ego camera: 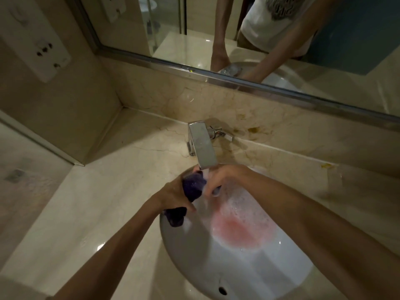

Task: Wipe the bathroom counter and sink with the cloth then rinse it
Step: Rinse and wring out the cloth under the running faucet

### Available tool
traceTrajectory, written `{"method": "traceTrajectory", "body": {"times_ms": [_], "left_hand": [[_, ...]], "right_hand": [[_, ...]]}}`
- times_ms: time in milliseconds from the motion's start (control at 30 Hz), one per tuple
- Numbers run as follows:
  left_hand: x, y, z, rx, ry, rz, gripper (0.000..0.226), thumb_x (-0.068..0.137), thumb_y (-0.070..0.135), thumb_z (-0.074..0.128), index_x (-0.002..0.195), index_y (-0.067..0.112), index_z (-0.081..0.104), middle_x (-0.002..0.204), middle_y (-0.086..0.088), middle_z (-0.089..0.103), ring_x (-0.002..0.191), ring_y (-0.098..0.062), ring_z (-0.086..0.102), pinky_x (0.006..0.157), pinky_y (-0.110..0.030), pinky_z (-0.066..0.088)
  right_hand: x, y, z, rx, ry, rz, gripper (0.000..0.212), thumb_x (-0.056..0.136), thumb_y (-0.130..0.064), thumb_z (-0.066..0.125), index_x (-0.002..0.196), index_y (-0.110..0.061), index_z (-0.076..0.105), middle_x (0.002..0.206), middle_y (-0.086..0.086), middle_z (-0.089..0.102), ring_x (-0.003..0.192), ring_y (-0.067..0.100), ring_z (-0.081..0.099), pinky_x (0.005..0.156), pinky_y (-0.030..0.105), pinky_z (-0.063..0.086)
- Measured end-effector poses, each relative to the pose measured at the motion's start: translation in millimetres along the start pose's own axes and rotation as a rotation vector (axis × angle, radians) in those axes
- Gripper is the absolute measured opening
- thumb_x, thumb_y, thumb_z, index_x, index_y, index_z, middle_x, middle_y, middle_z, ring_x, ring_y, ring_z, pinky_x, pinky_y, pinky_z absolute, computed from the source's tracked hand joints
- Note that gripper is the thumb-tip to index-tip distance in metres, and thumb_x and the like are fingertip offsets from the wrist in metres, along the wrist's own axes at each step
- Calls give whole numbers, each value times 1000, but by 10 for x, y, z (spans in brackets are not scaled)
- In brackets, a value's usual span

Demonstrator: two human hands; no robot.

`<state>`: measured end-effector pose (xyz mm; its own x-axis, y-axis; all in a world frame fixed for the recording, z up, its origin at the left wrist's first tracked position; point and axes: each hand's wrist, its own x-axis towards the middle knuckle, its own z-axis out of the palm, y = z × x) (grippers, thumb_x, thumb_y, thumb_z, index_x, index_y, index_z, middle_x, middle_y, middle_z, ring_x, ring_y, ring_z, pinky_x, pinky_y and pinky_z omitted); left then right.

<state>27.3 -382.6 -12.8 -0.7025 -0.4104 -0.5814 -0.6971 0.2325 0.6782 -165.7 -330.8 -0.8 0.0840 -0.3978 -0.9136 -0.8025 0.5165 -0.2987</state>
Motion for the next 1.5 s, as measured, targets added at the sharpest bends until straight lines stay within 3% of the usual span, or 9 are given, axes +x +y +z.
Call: {"method": "traceTrajectory", "body": {"times_ms": [167, 300, 533, 967, 1100, 1267, 1300, 1400, 1500], "left_hand": [[10, -81, -31, -100, 43, 22, 89, 50, 21, 96, 129, 37, 56, 118, 9, 67, 107, -13, 64, 96, -26, 50], [19, -111, -30, -182, 40, -20, 73, 60, 14, 94, 125, 24, 62, 107, 10, 69, 90, 6, 62, 81, -11, 53], [120, 94, -8, -126, 29, -28, 77, 61, 19, 94, 131, 23, 61, 109, 5, 70, 99, -16, 67, 86, -25, 55], [431, 417, -40, 100, -140, 17, 64, 55, 25, 89, 112, 7, 67, 113, -19, 72, 103, -33, 71, 88, -49, 59], [286, 677, -13, 134, -158, 333, 32, 102, 6, 42, 86, 11, 70, 90, -16, 67, 65, -16, 73, 56, -25, 59], [364, 353, 120, 627, 136, 654, 52, 82, 20, 73, 130, 22, 53, 126, -8, 63, 112, -26, 64, 96, -42, 54], [373, 317, 169, 615, 154, 737, 52, 79, 23, 74, 126, 25, 51, 119, -3, 63, 106, -23, 65, 89, -41, 57], [367, 344, 212, 749, 274, 1068, 47, 85, 25, 74, 125, 21, 50, 112, -3, 60, 100, -19, 62, 81, -38, 58], [390, 319, 166, 822, 356, 1334, 41, 94, 25, 68, 128, 14, 49, 104, -12, 65, 89, -24, 64, 68, -38, 57]], "right_hand": [[52, -81, -3, -19, -6, -109, 5, 80, -32, 72, 80, -35, 67, 94, -6, 65, 68, 3, 57, 65, 15, 45], [82, -68, -5, 89, 213, -185, 64, 57, -39, 82, 115, -16, 71, 106, 6, 75, 83, 16, 67, 68, 25, 55], [-22, 117, -64, 151, 189, -33, 71, 57, -65, 94, 113, -27, 72, 121, -2, 73, 112, 23, 69, 104, 37, 56], [-568, 615, 140, 532, 339, -293, 55, 84, -15, 87, 132, -19, 62, 128, 10, 70, 116, 28, 70, 91, 38, 61], [-664, 785, 379, 1056, 260, -305, 37, 106, -45, 52, 125, -17, 67, 125, 10, 72, 111, 27, 71, 90, 36, 63], [-536, 866, 1268, 1705, 104, -532, 36, 113, -19, 41, 87, -9, 64, 65, 4, 74, 72, 20, 67, 69, 32, 58], [-544, 719, 1352, 1911, 4, -215, 34, 113, -16, 42, 93, -4, 66, 72, 13, 75, 72, 24, 72, 72, 36, 59], [-413, 415, 1380, 1824, -8, -431, 79, 99, -70, 46, 142, -6, 61, 133, 24, 69, 119, 39, 70, 107, 65, 49], [-384, 503, 1485, 1743, -556, -767, 88, 91, -71, 55, 154, -10, 49, 143, 18, 63, 129, 31, 65, 102, 50, 57]]}}
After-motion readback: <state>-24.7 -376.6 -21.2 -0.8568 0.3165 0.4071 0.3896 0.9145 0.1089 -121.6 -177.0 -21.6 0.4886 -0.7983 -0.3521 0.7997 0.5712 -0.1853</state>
